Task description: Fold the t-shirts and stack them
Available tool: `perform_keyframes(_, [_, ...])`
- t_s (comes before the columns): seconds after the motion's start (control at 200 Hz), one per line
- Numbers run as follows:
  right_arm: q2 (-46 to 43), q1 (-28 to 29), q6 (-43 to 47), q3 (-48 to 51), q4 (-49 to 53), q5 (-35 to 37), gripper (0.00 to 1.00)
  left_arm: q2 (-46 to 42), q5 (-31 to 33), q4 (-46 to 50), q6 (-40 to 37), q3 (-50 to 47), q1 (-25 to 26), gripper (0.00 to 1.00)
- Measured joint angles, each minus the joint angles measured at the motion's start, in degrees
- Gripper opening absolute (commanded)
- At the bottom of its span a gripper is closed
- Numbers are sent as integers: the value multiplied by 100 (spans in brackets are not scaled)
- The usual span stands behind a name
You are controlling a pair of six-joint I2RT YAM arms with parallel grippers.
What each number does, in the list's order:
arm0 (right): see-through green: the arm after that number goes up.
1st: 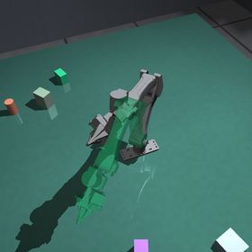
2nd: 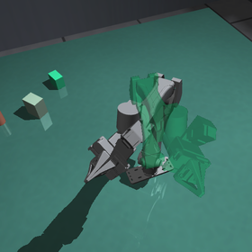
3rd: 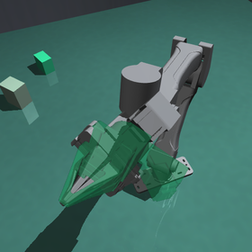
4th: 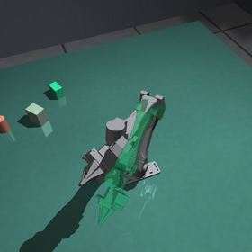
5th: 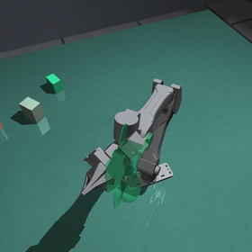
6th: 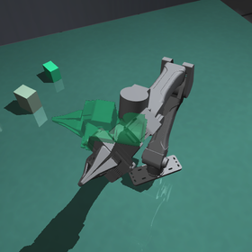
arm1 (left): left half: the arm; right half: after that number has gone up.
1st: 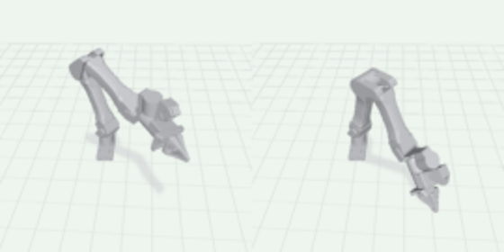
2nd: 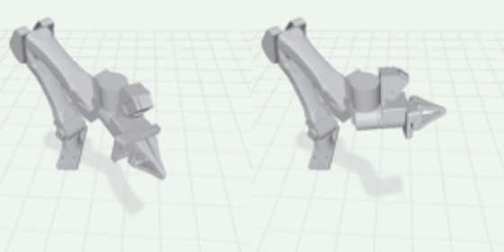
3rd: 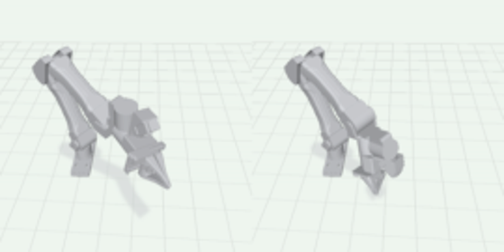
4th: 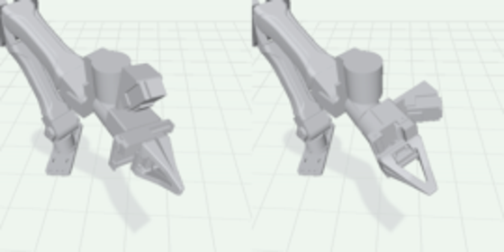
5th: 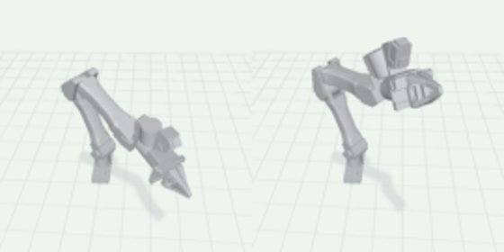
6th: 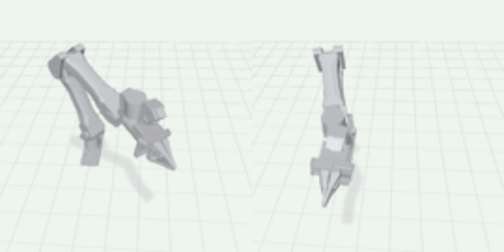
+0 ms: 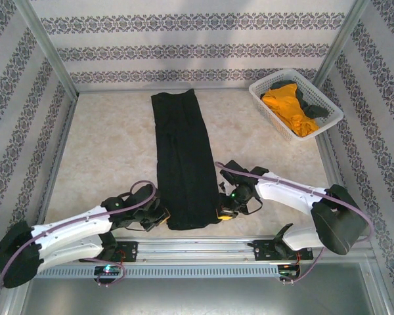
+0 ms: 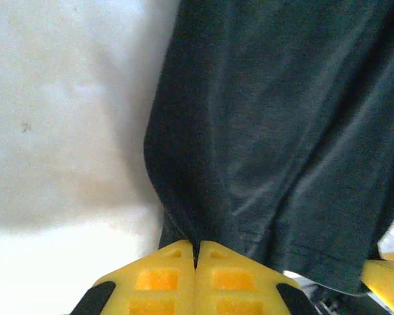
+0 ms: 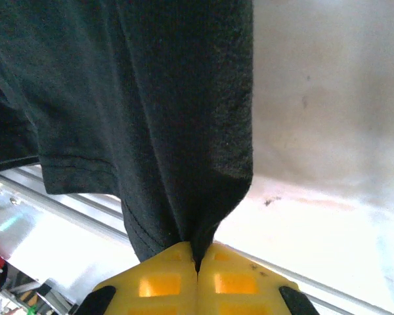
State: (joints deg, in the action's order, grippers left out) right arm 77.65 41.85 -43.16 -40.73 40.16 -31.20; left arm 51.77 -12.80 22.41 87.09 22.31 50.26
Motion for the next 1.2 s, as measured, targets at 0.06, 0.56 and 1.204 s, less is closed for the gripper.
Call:
perform_keyframes(0.06, [-109,4,-2,-2,90,4,0,-236,9,146,-2,0,0,0])
perform_keyframes(0.56, [33,-667,-35,-1729,647,431,0,197,1123,461,-643,1276,-772,0])
perform_keyframes(1.204, [3023,-1812,284,-4837,31,717,0,3432,391,-1679,-2310,2962,-3355,0])
